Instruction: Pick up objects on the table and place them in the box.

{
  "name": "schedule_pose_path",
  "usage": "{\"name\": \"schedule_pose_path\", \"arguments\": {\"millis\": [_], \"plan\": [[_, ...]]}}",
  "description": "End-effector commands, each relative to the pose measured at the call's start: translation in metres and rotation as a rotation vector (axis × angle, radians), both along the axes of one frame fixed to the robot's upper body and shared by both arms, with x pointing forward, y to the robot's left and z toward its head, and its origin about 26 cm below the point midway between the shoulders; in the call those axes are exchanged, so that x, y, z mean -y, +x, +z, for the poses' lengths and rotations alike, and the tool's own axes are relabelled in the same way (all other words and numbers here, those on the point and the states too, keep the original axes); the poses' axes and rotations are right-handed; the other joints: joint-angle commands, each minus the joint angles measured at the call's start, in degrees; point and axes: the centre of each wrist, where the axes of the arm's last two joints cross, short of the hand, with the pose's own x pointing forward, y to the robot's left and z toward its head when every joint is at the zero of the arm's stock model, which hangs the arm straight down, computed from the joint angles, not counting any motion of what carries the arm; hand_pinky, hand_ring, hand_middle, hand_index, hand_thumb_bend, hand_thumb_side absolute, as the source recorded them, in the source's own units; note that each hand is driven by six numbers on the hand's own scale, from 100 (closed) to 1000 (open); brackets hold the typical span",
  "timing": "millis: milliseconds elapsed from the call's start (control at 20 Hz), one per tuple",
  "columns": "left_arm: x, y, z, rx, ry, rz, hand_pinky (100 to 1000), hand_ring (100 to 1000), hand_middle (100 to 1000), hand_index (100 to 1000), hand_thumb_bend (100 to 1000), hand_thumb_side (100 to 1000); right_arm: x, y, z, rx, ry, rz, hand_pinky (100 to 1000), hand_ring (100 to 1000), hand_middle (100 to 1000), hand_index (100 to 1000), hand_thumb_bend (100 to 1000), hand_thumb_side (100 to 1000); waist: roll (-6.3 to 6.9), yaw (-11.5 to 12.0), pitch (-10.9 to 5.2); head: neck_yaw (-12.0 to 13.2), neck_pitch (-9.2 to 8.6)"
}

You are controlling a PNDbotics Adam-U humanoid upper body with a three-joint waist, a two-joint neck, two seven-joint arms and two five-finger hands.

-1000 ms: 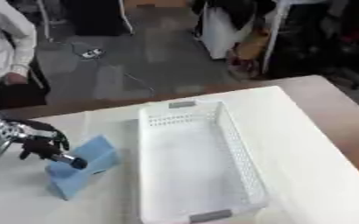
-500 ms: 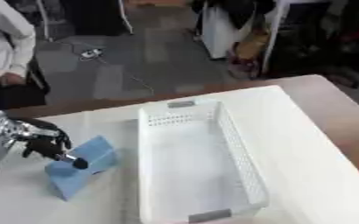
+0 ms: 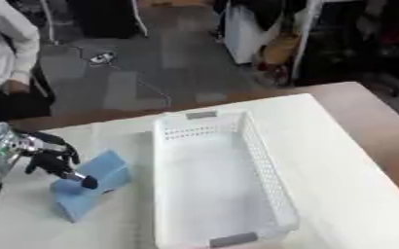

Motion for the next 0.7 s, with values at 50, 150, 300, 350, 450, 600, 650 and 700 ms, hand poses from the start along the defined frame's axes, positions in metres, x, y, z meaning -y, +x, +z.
{"name": "schedule_pose_path", "arguments": {"millis": [50, 150, 300, 350, 450, 600, 650, 700], "plan": [[-0.002, 0.002, 0.014, 0.033, 0.011, 0.006, 373, 634, 770, 922, 1000, 867, 0.000, -0.001, 0.012, 0.025, -0.029, 0.010, 190, 434, 484, 580, 100, 992, -0.05, -0.1, -0.51, 0.5, -0.68], [-0.002, 0.003, 0.013, 0.032, 0.017, 0.009, 377, 638, 776, 926, 1000, 866, 0.000, -0.001, 0.012, 0.026, -0.028, 0.011, 190, 434, 484, 579, 100, 992, -0.04, -0.1, -0.47, 0.6, -0.75], [-0.004, 0.003, 0.012, 0.038, 0.025, 0.023, 381, 641, 781, 931, 1000, 865, 0.000, -0.001, 0.013, 0.028, -0.027, 0.013, 190, 434, 484, 579, 100, 992, -0.03, -0.2, -0.41, 0.7, -0.83], [-0.005, 0.004, 0.012, 0.041, 0.028, 0.028, 382, 642, 782, 931, 1000, 865, 0.000, -0.001, 0.013, 0.028, -0.027, 0.013, 190, 434, 484, 579, 100, 992, -0.03, -0.2, -0.40, 0.8, -0.84], [-0.008, 0.004, 0.013, 0.051, 0.034, 0.039, 384, 644, 786, 935, 1000, 867, 0.000, -0.001, 0.013, 0.028, -0.026, 0.013, 190, 434, 484, 579, 100, 992, -0.01, -0.2, -0.39, 0.8, -0.87], [-0.012, 0.005, 0.013, 0.070, 0.036, 0.053, 395, 666, 817, 953, 1000, 859, -0.001, -0.001, 0.013, 0.028, -0.027, 0.014, 190, 434, 484, 579, 100, 992, -0.01, -0.3, -0.34, 0.9, -0.97], [-0.013, 0.005, 0.012, 0.076, 0.035, 0.056, 395, 666, 817, 953, 1000, 859, -0.001, -0.001, 0.013, 0.028, -0.027, 0.014, 190, 434, 484, 579, 100, 992, -0.02, -0.3, -0.32, 0.9, -1.00], [-0.014, 0.005, 0.012, 0.081, 0.035, 0.058, 409, 685, 837, 965, 1000, 851, -0.001, -0.001, 0.013, 0.028, -0.027, 0.015, 190, 434, 484, 579, 100, 993, -0.03, -0.3, -0.30, 1.0, -1.03]]}}
